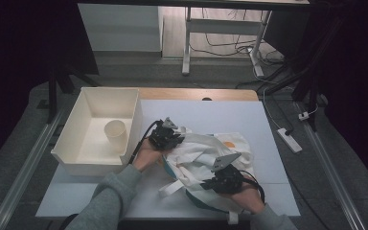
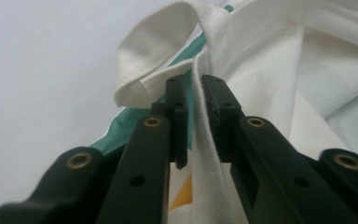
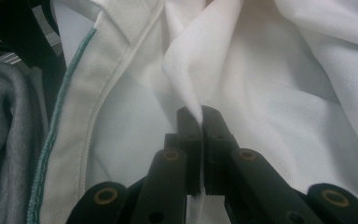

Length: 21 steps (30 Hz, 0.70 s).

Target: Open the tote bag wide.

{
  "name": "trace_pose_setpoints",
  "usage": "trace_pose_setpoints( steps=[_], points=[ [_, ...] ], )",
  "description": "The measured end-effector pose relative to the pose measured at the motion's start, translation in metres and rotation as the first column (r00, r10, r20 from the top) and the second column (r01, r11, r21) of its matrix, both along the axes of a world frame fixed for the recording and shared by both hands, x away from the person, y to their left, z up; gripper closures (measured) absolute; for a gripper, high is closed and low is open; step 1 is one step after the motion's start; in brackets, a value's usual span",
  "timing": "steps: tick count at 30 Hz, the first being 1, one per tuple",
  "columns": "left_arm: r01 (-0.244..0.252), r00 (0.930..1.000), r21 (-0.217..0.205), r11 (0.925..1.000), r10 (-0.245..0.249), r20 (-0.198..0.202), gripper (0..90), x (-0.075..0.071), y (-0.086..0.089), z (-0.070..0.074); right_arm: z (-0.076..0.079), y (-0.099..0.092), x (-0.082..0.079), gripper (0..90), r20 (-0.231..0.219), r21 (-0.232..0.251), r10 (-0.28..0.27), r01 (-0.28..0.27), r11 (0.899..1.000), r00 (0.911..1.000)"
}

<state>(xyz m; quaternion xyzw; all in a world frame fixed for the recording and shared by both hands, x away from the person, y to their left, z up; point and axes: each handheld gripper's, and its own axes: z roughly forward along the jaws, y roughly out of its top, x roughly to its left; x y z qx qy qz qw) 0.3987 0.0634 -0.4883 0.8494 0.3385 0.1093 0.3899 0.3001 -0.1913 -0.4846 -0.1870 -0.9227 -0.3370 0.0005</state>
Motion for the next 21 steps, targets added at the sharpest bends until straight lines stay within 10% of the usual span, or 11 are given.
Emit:
trace_pose_setpoints(
  steps=[11, 21],
  points=[
    [0.047, 0.9947, -0.074, 0.9961, -0.040, 0.095, 59.7, -0.021, 0.004, 0.041, -0.002, 0.001, 0.000, 87.5, -0.002, -0.013, 0.003, -0.003, 1.000, 1.0000],
    [0.201, 0.9783, 0.068, 0.9772, -0.204, 0.038, 51.5, -0.032, -0.031, 0.035, -0.001, 0.001, 0.000, 87.5, 0.008, -0.009, 0.006, -0.006, 1.000, 1.0000]
  ],
)
